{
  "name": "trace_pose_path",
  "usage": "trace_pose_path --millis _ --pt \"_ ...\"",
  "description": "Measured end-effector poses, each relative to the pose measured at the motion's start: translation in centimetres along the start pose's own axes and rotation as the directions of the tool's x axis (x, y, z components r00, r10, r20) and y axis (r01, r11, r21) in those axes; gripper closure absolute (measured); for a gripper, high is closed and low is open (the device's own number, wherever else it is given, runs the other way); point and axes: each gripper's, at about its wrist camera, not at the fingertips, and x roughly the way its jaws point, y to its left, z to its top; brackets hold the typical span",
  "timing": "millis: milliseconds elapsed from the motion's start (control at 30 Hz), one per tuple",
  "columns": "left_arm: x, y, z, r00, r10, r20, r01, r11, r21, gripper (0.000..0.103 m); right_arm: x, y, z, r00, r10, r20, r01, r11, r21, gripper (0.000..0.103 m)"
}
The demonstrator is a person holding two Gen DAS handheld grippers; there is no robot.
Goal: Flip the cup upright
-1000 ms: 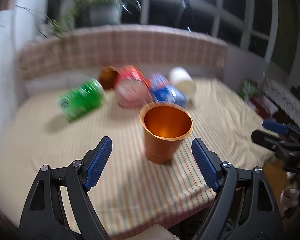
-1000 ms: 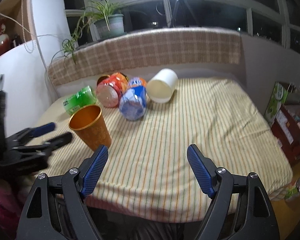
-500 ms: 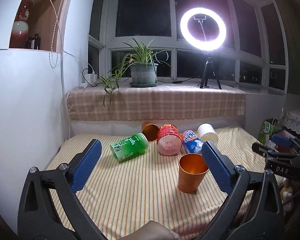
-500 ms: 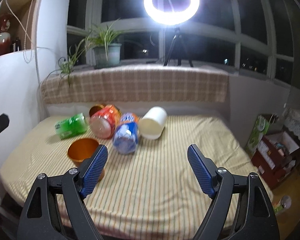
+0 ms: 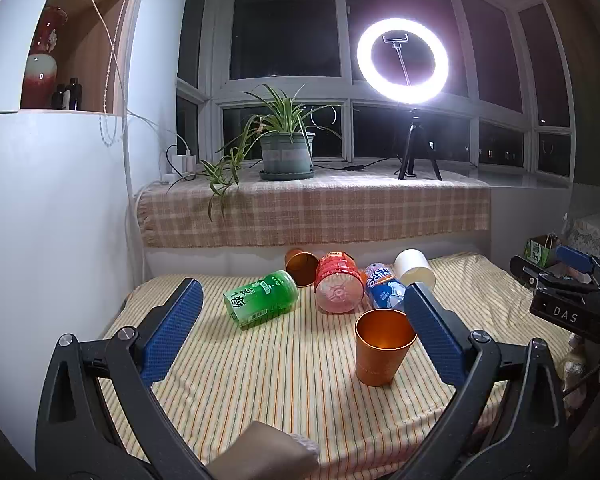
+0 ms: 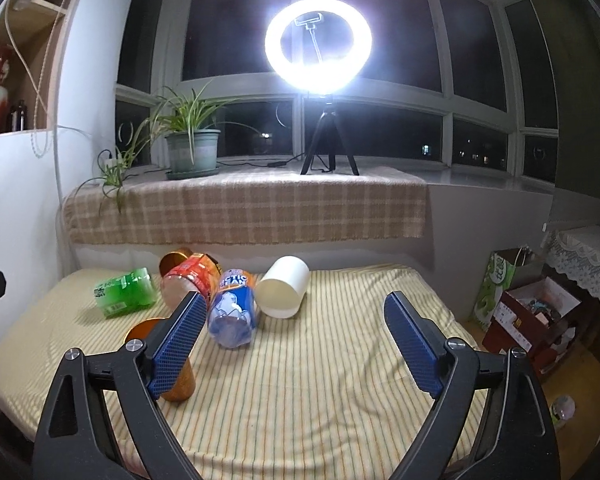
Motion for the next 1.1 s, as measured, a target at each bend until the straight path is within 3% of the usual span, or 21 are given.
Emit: trace_pose_path --millis 1100 --pt "0.5 0.9 -0.2 1.0 0.015 -0.004 -0.015 1.0 0.015 0.0 0.5 0.1 -0.1 1.0 -0.006 -0.004 0.006 1.0 -0.01 0.012"
